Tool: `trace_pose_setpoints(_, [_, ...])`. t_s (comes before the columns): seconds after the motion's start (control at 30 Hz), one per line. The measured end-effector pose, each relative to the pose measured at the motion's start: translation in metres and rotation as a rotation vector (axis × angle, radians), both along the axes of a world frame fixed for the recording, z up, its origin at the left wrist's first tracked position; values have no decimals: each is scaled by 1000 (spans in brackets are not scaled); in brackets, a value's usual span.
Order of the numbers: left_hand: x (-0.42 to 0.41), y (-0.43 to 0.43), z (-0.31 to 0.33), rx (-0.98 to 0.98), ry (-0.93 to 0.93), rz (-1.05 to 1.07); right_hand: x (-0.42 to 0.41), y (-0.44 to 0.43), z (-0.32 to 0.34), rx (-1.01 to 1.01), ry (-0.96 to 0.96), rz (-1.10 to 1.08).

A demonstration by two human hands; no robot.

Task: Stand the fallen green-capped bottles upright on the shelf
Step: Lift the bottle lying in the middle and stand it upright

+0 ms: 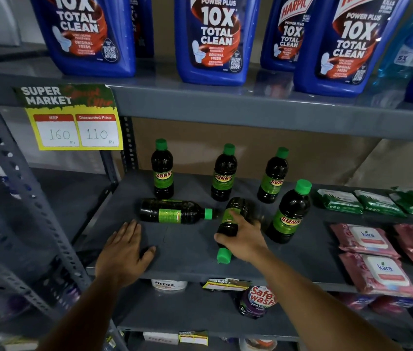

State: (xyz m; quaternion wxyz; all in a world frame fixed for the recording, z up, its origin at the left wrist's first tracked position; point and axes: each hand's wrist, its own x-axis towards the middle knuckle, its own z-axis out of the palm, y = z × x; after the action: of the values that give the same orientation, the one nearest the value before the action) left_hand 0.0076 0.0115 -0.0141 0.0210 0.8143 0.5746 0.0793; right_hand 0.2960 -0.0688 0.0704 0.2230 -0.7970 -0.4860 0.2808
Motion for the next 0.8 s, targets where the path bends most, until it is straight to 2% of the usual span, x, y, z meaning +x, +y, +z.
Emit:
trace_pose_setpoints(0.1, [0,0,-1,2,-21,1,4,7,11,87,107,-102])
trace_pose_setpoints(0.17, [-1,0,-2,1,-27,4,8,18,28,94,366,-236])
trace_pose_setpoints(0.27, [-1,0,-2,-4,-13,6,20,32,58,-91,696,-311])
trace_pose_setpoints(0.37, [0,1,0,-8,-15,9,33,42,67,-133,853,-341])
trace_pose_setpoints(0.53, [-1,0,-1,-6,-36,7,39,45,51,39,1003,-485])
trace_pose_setpoints(0.6, [0,0,-1,-2,-48,2,37,44,34,162,912,-527])
trace_pose_setpoints(0.7, [-1,1,-2,5,-55,-6,23,36,9,501,516,-451])
trace_pose_setpoints(0.77, [-1,1,-3,9,-57,-6,13,35,-2,562,251,-345])
trace_pose_setpoints(0.8, [-2,1,-3,7,-53,-6,11,37,-7,547,161,-359])
